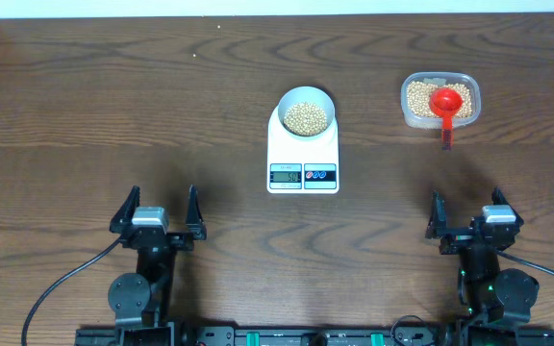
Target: Scoop item into bowl and weigh 50g on scale
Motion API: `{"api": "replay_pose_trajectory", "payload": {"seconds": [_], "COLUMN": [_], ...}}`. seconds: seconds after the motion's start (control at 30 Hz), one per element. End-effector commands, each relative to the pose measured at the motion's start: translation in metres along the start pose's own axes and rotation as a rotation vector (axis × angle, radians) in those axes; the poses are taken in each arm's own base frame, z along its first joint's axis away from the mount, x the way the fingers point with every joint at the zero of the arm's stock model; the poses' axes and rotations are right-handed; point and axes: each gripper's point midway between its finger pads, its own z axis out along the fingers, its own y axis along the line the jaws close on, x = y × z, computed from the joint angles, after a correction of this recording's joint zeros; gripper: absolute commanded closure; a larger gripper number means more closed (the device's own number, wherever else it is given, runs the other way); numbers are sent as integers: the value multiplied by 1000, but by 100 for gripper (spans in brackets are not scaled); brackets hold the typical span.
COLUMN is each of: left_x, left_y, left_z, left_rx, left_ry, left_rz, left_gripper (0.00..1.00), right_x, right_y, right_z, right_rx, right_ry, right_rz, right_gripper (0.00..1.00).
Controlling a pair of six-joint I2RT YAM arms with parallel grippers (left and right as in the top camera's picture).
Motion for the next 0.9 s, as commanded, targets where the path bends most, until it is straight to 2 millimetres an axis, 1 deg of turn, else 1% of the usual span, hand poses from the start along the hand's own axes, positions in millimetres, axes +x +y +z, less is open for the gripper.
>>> {"api": "replay_pose_trajectory", "payload": {"seconds": [0.0,0.07,0.33,0.57,0.87], "left_x": [6,13,22,48,47], "left_y": [0,0,1,1,1], "left_z": [0,1,0,-2,-2], "left_rx": [3,4,-1,-3,-5], "left_ry": [-3,17,54,158,155], "left_rz": [7,4,1,-11,-11], "left_gripper": [2,2,2,2,2], "right_x": [1,1,1,1,1], "right_y": [1,1,1,1,1], "right_z": [0,0,0,0,0], "right_rx": [-4,-4,-4,-4,-4], "right_ry": [-1,-1,-2,-2,-1], "right_rz": [-9,-9,-9,-9,-9], "right_gripper": [1,1,1,1,1]}}
